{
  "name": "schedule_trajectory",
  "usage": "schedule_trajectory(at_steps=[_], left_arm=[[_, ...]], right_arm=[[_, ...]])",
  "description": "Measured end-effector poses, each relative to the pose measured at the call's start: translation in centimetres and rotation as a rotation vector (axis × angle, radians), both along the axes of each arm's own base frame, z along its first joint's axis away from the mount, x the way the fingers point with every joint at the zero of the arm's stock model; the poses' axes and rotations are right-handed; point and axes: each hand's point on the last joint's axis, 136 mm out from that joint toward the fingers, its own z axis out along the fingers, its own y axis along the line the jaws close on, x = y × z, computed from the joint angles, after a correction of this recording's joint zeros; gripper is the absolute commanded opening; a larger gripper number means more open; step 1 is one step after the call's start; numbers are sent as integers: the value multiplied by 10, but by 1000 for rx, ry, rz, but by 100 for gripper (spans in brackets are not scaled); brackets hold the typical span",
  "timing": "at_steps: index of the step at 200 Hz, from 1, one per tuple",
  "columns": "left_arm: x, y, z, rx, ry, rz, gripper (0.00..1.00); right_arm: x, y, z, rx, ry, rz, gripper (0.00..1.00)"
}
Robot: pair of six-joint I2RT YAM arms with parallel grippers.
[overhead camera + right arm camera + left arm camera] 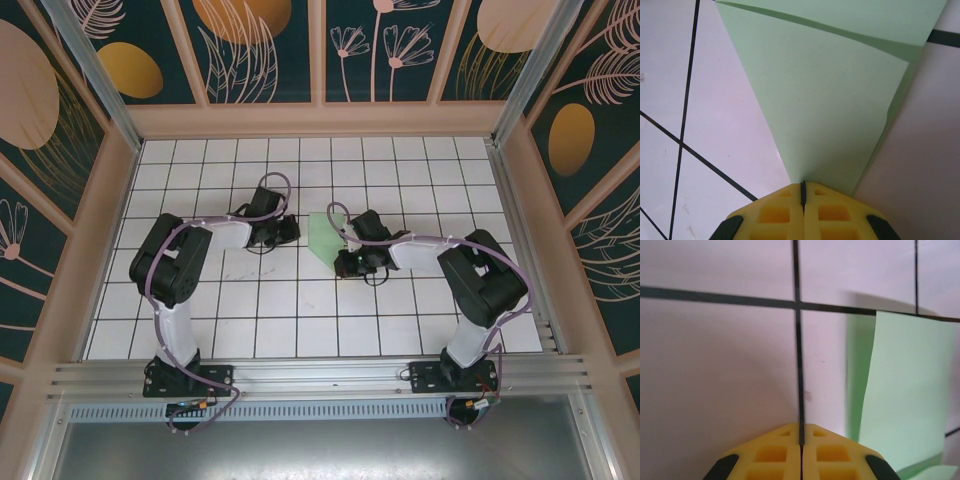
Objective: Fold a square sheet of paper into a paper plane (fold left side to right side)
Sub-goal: Third fold the triangle at the center of the table.
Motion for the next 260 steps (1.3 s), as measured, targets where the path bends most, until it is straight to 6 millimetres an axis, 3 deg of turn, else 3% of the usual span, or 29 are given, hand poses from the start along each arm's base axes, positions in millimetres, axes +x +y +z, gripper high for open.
schedule_trajectory(at_steps=[29, 49, 62, 86, 103, 126, 175, 260], left_arm=[[-10, 6, 28, -6, -59, 2, 10], [-15, -20, 62, -80, -134, -65, 9], [-25, -43, 70, -123, -149, -127, 9], [-50, -77, 54, -162, -98, -227, 9], [-63, -88, 34, -162, -41, -257, 9], [-67, -88, 16, -157, 8, -260, 9], [-67, -87, -2, -138, 35, -253, 9], [-61, -89, -4, -121, 38, -246, 8]], right_arm=[[0, 0, 0, 0, 0, 0, 0], [0, 0, 0, 0, 0, 0, 0], [0, 0, 0, 0, 0, 0, 0], [0, 0, 0, 0, 1, 0, 0], [0, 0, 0, 0, 0, 0, 0], [0, 1, 0, -1, 2, 1, 0], [-1, 1, 1, -7, 5, 3, 0], [-4, -1, 1, -12, 11, 3, 0]])
